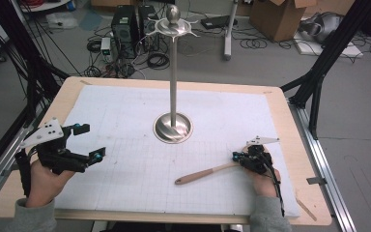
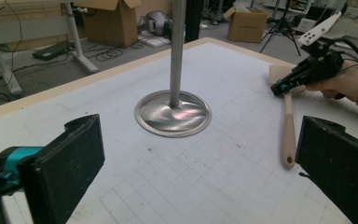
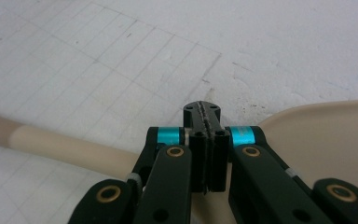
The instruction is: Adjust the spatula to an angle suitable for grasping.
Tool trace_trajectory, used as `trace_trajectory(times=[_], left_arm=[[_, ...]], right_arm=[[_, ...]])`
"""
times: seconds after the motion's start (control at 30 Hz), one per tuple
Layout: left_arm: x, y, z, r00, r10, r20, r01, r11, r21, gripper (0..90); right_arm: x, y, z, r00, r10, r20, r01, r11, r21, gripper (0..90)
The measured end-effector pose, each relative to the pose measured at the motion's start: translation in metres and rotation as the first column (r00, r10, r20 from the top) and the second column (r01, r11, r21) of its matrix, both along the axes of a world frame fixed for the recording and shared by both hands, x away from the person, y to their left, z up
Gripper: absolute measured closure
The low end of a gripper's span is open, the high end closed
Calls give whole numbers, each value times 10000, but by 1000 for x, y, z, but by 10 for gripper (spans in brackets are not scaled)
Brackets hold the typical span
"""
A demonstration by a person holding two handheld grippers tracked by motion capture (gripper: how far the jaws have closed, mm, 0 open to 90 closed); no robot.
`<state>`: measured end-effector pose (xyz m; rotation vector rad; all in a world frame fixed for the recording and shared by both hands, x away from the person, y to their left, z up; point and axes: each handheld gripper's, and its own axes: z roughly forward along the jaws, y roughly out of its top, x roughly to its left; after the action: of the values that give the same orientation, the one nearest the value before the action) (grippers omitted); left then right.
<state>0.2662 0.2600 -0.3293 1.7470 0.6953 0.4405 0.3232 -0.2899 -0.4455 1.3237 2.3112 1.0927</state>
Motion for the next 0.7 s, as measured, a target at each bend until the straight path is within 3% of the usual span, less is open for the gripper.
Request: trace_trajectory(times=[0.03, 0.13, 0.2, 0.3, 0.37, 0.47, 0.5, 0.53, 0.6, 0.63, 0.67, 0.7], left_arm=[[0, -1, 0, 10000, -13, 10, 13, 10000, 5, 17], [1, -1, 0, 10000, -21, 10, 21, 10000, 34, 17], [1, -2, -1, 10000, -3, -14, 3, 10000, 13, 17], [1, -1, -1, 10000, -18, -16, 19, 10000, 40, 17], [1, -1, 0, 10000, -13, -5, 13, 10000, 33, 17], [1, -2, 0, 10000, -33, 15, 33, 10000, 33, 17], [1, -2, 0, 10000, -23, 21, 23, 10000, 35, 17], [1, -1, 0, 10000, -12, 23, 12, 10000, 10, 17], [1, -1, 0, 10000, -2, 16, 2, 10000, -6, 17], [1, 0, 0, 10000, 6, 17, -6, 10000, -2, 17], [1, 0, 0, 10000, -8, 15, 8, 10000, 8, 17], [1, 0, 0, 10000, 0, 22, 0, 10000, -15, 17]], right_arm=[[0, 0, 0, 10000, 0, 0, 0, 10000, 0, 900], [-4, -4, 9, 9981, 41, 613, -63, 9993, 356, 900], [-6, -4, 12, 9978, 71, 663, -94, 9993, 351, 900], [-15, 1, 27, 9891, 856, 1199, -919, 9946, 487, 900], [-16, 3, 29, 9863, 1073, 1255, -1143, 9922, 501, 900], [-20, 17, 32, 9580, 2369, 1617, -2466, 9682, 424, 900], [-20, 17, 32, 9580, 2369, 1617, -2466, 9682, 424, 900], [-22, 27, 32, 9380, 3014, 1710, -3104, 9502, 277, 900], [-22, 35, 31, 9197, 3518, 1746, -3606, 9325, 209, 900], [-23, 38, 31, 9173, 3616, 1669, -3697, 9289, 195, 900], [-23, 43, 31, 9065, 3859, 1714, -3935, 9193, 114, 900], [-23, 43, 31, 9065, 3859, 1714, -3935, 9193, 114, 900]])
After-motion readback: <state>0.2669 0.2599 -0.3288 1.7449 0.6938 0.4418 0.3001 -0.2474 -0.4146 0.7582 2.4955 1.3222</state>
